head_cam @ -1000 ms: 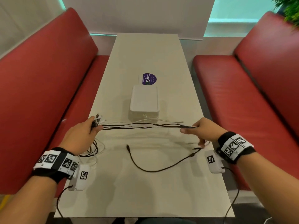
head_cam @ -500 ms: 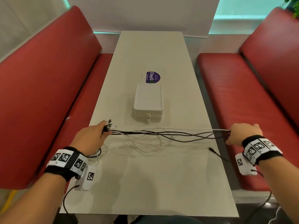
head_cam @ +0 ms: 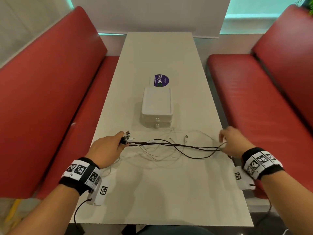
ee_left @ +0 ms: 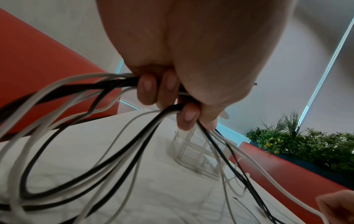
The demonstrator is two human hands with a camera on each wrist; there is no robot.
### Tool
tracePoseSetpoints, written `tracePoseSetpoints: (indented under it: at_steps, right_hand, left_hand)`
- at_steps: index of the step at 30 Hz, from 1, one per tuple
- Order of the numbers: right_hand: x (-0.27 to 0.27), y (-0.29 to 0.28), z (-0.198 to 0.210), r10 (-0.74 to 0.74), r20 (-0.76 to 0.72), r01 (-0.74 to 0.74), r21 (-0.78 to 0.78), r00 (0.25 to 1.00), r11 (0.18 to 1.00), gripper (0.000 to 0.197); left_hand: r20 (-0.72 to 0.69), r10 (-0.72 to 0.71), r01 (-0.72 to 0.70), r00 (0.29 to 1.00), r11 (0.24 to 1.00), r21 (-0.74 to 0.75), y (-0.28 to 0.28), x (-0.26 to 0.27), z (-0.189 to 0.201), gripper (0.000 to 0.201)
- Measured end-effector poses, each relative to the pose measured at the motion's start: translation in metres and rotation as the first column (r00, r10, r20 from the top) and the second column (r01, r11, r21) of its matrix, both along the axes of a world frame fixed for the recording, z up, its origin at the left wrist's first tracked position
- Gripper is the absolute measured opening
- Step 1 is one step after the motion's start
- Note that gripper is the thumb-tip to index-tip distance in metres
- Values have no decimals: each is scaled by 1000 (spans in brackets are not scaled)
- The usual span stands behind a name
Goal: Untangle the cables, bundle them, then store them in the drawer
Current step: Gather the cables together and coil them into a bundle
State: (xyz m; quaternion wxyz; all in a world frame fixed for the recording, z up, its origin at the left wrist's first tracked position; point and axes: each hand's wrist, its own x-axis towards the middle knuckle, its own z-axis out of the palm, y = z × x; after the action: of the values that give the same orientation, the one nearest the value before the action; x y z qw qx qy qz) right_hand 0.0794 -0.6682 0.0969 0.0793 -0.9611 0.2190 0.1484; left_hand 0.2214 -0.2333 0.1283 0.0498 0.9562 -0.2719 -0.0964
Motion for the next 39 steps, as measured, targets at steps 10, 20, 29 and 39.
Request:
tracePoseSetpoints:
  at_steps: [10,20,29,39]
  right_hand:
    - [0,22,13,-203,-189,184,-113,961,976,14]
    - [41,175,56,448,300,-539,477,842,694,38]
    - [-16,37,32,5,75,-40,463,997,885,54]
    - [27,105,49,305,365,-439,376,880,816,59]
  left_hand:
    - [-81,-69,59,994,991,-121,-6,-9,6,20]
    - [-145,-273,182,951,875,-449,-71,-35,28,11]
    - [-557,16,-534,830,307,-788,9,2,15,44]
    - [-649,-422,-596,633,271,-756,-54,-30,30,39]
